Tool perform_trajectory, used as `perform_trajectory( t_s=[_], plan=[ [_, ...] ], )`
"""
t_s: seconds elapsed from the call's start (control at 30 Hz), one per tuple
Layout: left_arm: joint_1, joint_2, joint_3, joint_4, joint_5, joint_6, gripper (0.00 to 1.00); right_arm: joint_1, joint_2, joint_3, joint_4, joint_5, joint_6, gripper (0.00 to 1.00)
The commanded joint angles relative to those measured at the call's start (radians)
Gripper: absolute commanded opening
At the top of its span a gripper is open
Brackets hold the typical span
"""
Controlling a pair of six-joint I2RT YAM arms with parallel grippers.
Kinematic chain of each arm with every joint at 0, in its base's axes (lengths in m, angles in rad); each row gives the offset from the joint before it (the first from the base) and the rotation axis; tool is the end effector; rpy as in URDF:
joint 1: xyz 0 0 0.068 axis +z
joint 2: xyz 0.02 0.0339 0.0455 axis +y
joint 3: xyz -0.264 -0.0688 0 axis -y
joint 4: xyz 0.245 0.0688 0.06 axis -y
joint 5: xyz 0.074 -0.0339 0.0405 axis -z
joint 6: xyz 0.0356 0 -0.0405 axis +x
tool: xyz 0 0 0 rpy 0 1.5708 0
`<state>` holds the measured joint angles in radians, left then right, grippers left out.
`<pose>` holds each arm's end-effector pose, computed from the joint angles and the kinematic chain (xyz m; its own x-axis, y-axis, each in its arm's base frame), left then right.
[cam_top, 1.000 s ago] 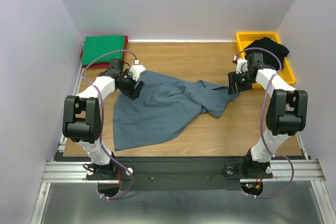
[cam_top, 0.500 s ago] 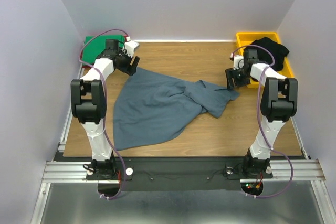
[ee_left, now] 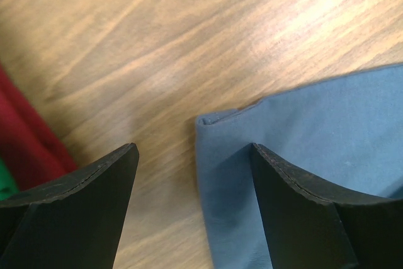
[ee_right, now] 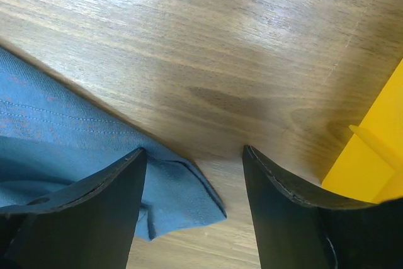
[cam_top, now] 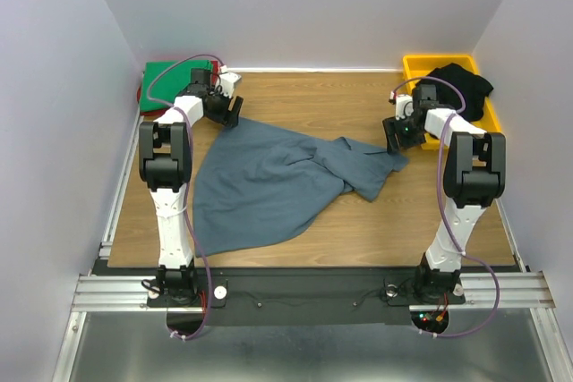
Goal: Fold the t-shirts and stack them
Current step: Flatten the tshirt out
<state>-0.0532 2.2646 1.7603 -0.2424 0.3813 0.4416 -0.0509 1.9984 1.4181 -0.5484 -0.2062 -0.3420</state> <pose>0.5094 -0.0404 0.1779 -0.4755 0.4226 -0.7715 0.5811 0.8094 0.0852 0.4137 -0.0138 0.1712 -0.8378 -0.2860 -0.4651 -0.3382 0.9406 0.0309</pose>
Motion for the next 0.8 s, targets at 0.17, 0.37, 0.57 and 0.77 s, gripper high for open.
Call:
perform_trajectory(
  t_s=[0.17,0.37,0.57,0.77],
  plan=[
    [-0.008,-0.014,0.033,-0.011,0.042,-0.009,0.83,0.003,-0.124,-0.002,-0.056,-0.044,0.003,0.68],
    [-0.01,-0.017,0.027,-0.009,0.048,-0.011,0.83,-0.01,-0.133,-0.002,-0.116,-0.015,-0.023,0.68],
    [-0.013,-0.017,0.025,-0.011,0.047,-0.011,0.83,-0.014,-0.093,-0.037,-0.11,0.059,-0.028,0.66],
    [-0.016,-0.016,0.015,-0.008,0.039,-0.006,0.83,-0.015,-0.092,-0.067,-0.107,0.103,-0.002,0.65]
  ],
)
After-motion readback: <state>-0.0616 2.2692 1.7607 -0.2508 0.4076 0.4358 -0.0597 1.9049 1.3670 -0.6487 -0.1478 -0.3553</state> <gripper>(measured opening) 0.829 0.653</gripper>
